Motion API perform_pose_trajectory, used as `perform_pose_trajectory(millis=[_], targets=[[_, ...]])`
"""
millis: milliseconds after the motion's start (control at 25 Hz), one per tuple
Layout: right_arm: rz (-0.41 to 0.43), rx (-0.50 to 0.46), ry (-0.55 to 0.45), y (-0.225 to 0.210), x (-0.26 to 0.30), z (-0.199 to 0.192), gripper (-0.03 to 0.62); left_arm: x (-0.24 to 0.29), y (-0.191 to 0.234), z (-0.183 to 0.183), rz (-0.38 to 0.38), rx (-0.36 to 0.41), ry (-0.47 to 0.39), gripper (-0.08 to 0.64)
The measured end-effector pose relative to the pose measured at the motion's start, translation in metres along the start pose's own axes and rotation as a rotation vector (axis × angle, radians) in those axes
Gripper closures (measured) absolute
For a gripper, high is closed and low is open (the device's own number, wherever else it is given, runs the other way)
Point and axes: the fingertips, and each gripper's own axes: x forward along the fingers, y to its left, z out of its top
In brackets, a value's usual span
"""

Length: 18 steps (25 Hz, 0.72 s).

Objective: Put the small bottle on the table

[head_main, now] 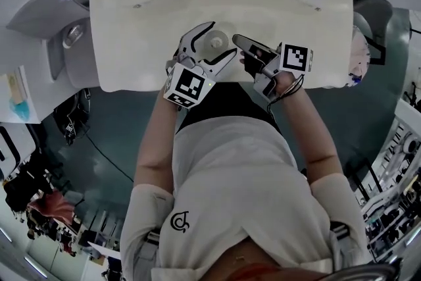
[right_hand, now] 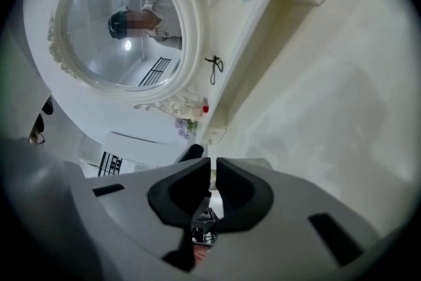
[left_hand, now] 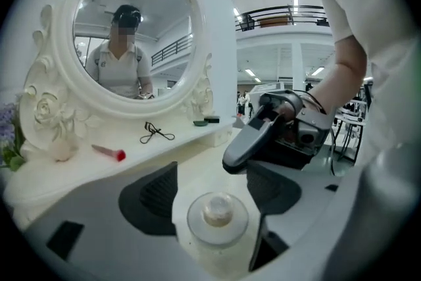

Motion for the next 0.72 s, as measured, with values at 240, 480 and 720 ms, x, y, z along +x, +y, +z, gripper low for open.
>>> perform_pose_trajectory(millis=[240, 480, 720], targets=[[0.008, -0.122, -0.072, 0.035, -0.021, 0.016, 0.586, -0.03, 0.028, 0.038, 0.122, -0.07, -0.071, 0.447], [-0.007, -0.297, -0.146, 0.073, -0.04, 0.028, 0.586, -0.057, 0.04, 0.077, 0.183, -0.046, -0.112, 0.546], [-0.056, -0.666, -0.249, 0.128, -0.061, 0.047, 0.586, -0.083, 0.053, 0.117, 0.258, -0.049, -0.168, 0.546]])
